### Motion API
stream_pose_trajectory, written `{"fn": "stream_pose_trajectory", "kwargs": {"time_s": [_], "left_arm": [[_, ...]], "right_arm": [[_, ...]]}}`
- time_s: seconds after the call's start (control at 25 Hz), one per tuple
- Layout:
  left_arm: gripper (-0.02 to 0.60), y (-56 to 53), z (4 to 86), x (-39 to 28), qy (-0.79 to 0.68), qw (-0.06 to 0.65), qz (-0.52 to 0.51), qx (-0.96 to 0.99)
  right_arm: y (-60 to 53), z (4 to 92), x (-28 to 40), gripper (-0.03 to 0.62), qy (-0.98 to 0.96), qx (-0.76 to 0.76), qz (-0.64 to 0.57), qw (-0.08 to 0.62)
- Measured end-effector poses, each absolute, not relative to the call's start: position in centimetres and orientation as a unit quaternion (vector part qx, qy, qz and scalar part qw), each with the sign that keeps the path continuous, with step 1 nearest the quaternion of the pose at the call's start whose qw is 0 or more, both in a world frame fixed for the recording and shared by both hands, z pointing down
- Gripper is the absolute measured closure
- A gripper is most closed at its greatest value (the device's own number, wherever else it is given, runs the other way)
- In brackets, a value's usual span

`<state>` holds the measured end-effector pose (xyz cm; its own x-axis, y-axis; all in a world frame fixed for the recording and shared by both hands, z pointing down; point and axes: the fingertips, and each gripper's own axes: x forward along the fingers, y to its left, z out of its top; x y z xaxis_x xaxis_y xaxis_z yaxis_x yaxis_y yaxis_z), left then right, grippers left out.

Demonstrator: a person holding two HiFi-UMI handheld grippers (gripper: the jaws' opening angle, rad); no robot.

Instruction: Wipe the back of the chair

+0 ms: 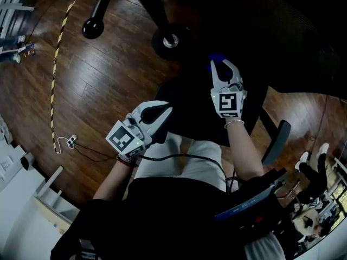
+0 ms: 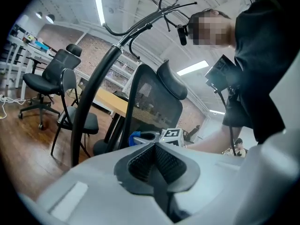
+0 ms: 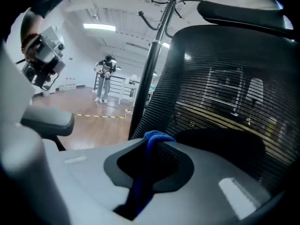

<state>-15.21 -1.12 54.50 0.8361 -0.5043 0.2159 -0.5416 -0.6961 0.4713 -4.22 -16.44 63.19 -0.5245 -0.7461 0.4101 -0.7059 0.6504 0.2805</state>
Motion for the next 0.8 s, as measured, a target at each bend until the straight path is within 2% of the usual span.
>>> {"fn": "stream_pose_trajectory", "kwargs": {"time_s": [0.36,0.6,0.8], "left_arm": [[0.577,-0.6,52.8,-14.7,-0.278,0.269,0.023,0.922],[0.577,1.0,52.6,-13.2,-0.245,0.265,0.058,0.931],[0.577,0.4,52.8,-8.2,-0.212,0.252,0.068,0.942]], "right_arm": [[-16.3,63.3,-7.4,0.56,-0.882,0.41,-0.016,0.231],[-15.2,60.0,-9.4,0.56,-0.911,0.382,0.055,0.143],[-14.0,55.1,-3.0,0.56,-0.903,0.422,0.038,0.077]]}}
